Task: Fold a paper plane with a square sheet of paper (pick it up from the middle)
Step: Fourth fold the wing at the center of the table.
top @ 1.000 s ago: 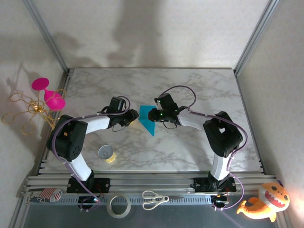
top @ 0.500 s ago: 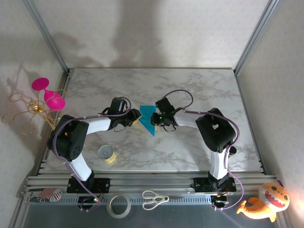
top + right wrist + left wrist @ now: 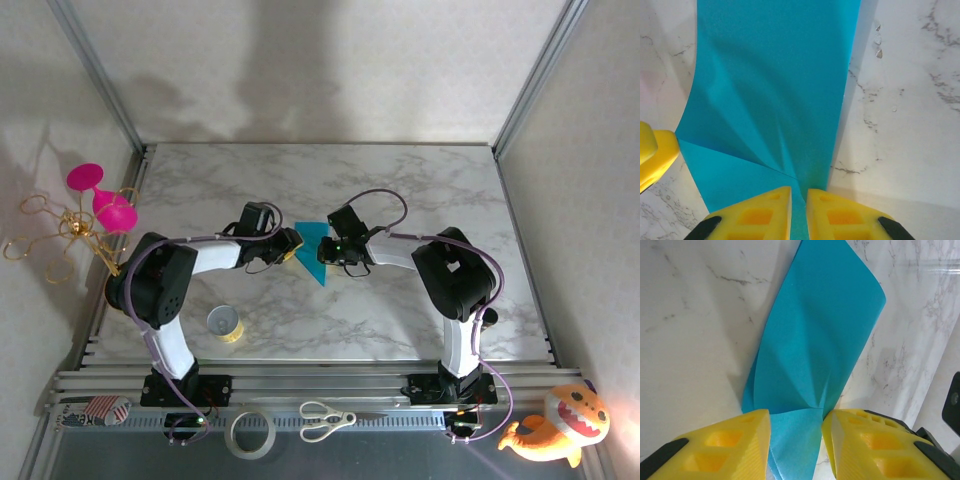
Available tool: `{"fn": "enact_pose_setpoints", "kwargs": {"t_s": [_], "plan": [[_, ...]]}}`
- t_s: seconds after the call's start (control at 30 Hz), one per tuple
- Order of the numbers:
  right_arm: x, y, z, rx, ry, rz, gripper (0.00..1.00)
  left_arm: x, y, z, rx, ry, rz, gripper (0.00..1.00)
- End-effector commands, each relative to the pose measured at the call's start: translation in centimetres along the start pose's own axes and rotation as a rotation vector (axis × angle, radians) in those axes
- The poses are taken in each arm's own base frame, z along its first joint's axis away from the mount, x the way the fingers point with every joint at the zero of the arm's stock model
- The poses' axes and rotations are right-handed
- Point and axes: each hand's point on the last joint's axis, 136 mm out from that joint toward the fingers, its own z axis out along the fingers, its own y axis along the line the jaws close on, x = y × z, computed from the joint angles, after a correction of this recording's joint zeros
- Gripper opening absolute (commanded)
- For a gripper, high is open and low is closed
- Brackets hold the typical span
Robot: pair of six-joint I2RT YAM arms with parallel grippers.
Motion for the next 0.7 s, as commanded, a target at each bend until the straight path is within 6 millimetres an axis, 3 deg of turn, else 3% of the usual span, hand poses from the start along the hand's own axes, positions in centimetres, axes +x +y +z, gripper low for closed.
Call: {"fn": "enact_pose_setpoints", "kwargs": {"t_s": [0.0, 0.23, 0.67], "plan": [[2.0, -2.4, 1.2, 0.075, 0.055, 0.025, 0.18, 0.1, 0.3, 0.2, -0.033, 0.007, 0.015, 0.38], [2.2, -2.6, 1.3, 0.078, 0.06, 0.026, 0.18, -0.8, 0.7, -0.8, -0.073, -0.056, 0.039, 0.39], [2.4, -2.6, 1.5, 0.071, 0.068, 0.022, 0.17, -0.2, -0.1, 0.4, -0.025, 0.011, 0.059, 0.28]]}}
